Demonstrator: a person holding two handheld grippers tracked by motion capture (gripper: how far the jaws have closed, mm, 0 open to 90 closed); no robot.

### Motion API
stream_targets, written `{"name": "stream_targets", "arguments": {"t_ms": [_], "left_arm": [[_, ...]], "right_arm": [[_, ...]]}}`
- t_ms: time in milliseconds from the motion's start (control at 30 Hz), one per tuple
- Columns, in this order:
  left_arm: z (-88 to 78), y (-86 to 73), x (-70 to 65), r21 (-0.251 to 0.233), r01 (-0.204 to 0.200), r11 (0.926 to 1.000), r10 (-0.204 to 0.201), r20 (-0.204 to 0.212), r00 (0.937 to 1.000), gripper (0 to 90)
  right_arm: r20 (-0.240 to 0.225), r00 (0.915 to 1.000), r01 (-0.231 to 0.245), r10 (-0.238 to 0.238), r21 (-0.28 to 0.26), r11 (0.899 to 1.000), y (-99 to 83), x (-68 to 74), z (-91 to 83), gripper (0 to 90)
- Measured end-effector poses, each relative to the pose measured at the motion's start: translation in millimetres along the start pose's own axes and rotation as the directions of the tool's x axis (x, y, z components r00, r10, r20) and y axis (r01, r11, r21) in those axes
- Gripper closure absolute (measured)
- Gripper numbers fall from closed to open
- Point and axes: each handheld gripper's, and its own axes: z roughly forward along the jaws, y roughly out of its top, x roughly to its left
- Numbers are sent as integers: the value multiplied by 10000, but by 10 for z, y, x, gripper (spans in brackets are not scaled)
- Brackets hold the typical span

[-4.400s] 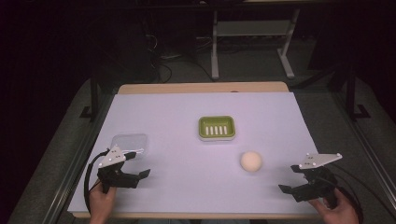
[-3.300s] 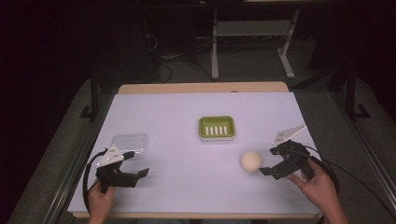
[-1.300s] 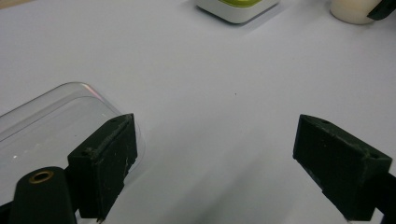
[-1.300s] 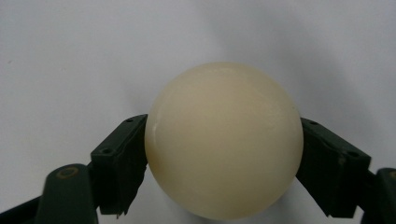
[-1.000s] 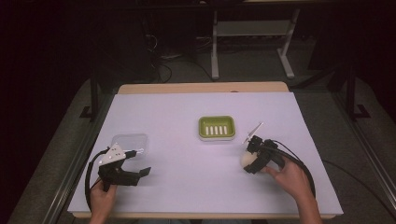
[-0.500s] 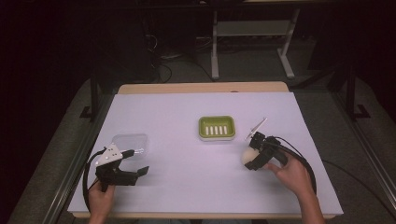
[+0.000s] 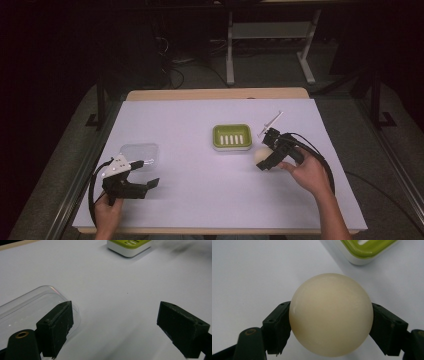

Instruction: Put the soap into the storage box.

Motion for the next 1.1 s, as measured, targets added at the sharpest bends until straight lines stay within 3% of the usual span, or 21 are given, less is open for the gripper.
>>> {"name": "stream_targets", "arguments": {"t_ms": [333, 1100], "left_arm": [[8, 3, 6, 23, -170, 9999, 170, 8, 9999, 129], [5, -3, 12, -58, 22, 10000, -22, 22, 10000, 129]], "right_arm": [[78, 9997, 217, -218, 58, 9997, 211, 21, -44, 234], [232, 9983, 531, -532, 49, 9986, 599, -5, -119, 234]]}}
